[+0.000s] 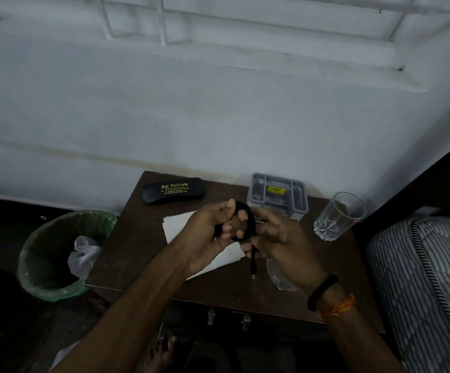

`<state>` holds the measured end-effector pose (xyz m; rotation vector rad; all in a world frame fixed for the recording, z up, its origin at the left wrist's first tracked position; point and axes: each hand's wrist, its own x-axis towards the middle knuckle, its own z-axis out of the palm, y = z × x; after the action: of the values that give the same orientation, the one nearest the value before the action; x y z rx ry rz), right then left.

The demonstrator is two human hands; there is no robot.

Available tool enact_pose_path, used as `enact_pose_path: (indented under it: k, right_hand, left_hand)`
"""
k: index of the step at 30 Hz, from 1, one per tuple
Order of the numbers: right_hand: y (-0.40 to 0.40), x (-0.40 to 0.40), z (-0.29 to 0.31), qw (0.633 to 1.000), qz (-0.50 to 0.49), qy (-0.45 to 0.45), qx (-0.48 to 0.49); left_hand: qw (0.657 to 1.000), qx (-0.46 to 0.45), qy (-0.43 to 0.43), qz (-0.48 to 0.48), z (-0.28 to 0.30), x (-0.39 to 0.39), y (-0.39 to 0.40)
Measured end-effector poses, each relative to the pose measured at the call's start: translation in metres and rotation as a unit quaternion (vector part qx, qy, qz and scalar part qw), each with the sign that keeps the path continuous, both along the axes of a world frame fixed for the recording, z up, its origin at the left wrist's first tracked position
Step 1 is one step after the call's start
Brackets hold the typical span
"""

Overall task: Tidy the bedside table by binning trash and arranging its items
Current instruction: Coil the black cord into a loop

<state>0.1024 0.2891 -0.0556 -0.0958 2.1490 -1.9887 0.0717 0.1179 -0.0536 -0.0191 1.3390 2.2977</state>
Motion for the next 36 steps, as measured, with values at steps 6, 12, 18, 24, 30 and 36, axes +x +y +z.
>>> enact_pose_path:
  k: [6,12,18,24,30,36]
  right_hand:
    - [-0.004,0.000,0.007,0.997,-0.027,-0.015,-0.069]
    - [-0.003,-0.001,0.005,0.993,-0.052,0.101,0.026]
    - [0.000,-0.003,-0.006,0.983,-0.134,0.110,0.060]
    - [0.004,-0.003,-0.011,0.961,-0.173,0.150,0.156]
    - [0.002,-0.003,-0.004,0.970,-0.106,0.158,0.149]
    - [0.021,-0.005,0.005,0.912,-0.033,0.258,0.318]
  left_hand:
    - [0.996,-0.062,0.055,-0.041,0.004,0.004,0.000]
    - [0.989,-0.065,0.129,-0.043,-0.001,0.005,0.003]
    - [0.937,-0.236,0.245,0.076,-0.015,0.004,0.010]
    - [0.827,-0.399,0.389,0.072,-0.018,0.009,0.011]
    - [0.821,-0.427,0.364,0.103,-0.023,0.008,0.010]
    - [0.849,-0.420,0.316,0.056,-0.027,0.006,0.005]
